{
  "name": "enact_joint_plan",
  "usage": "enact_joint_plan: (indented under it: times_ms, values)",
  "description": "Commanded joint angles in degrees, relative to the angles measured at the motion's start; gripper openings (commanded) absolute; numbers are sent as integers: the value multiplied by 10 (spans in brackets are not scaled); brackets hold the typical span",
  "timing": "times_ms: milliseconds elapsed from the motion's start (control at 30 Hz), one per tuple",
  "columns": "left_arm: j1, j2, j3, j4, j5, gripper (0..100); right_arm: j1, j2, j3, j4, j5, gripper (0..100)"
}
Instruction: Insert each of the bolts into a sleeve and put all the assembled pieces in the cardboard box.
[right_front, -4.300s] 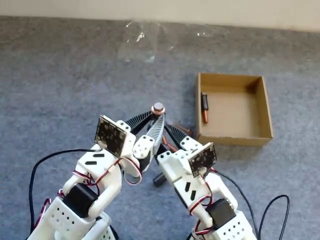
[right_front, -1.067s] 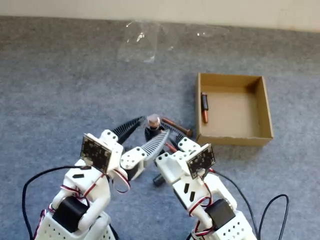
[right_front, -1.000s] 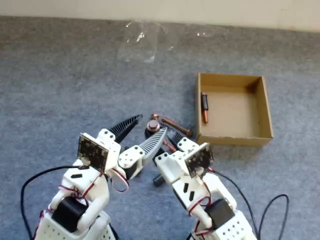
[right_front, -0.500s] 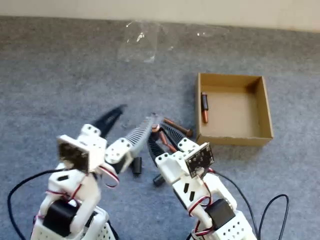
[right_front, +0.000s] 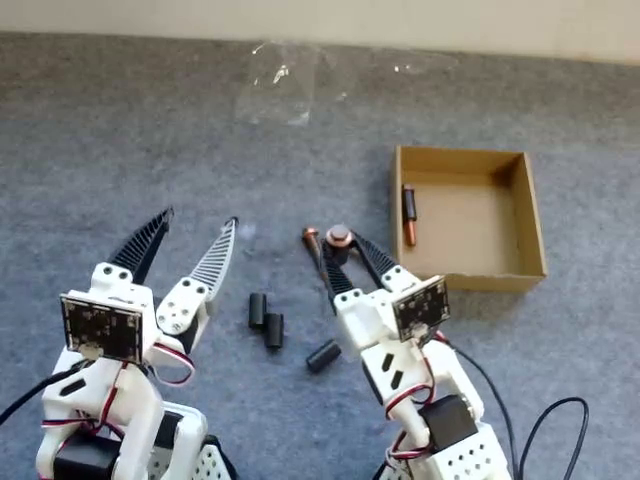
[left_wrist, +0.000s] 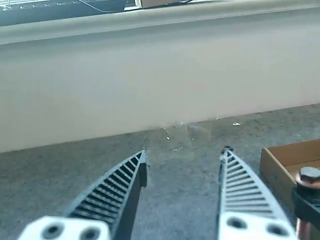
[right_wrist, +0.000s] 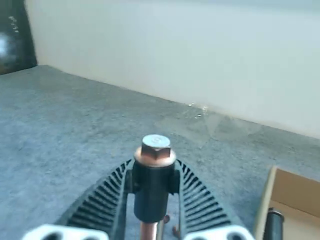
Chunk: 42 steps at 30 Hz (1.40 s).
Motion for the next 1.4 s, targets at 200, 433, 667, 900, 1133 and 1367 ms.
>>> enact_joint_plan:
  times_ms: [200,433,667,900,1133,1367]
  values:
    - [-5,100,6,33,-5,220,80,-7,-28,137,11,5]
    - [-65,220,7,34,-4,220,96,-4,-140,242,11,5]
    - [-86,345,5,33,-4,220,96,-2,-238,298,66,5]
    - [-86,401,7,31,-3,220,128,98,-361,341,84,5]
    - [-86,401,34,23,-3,220,214,355,-508,341,84,5]
    - [-86,400,67,-18,-3,220,258,645,-650,341,84,5]
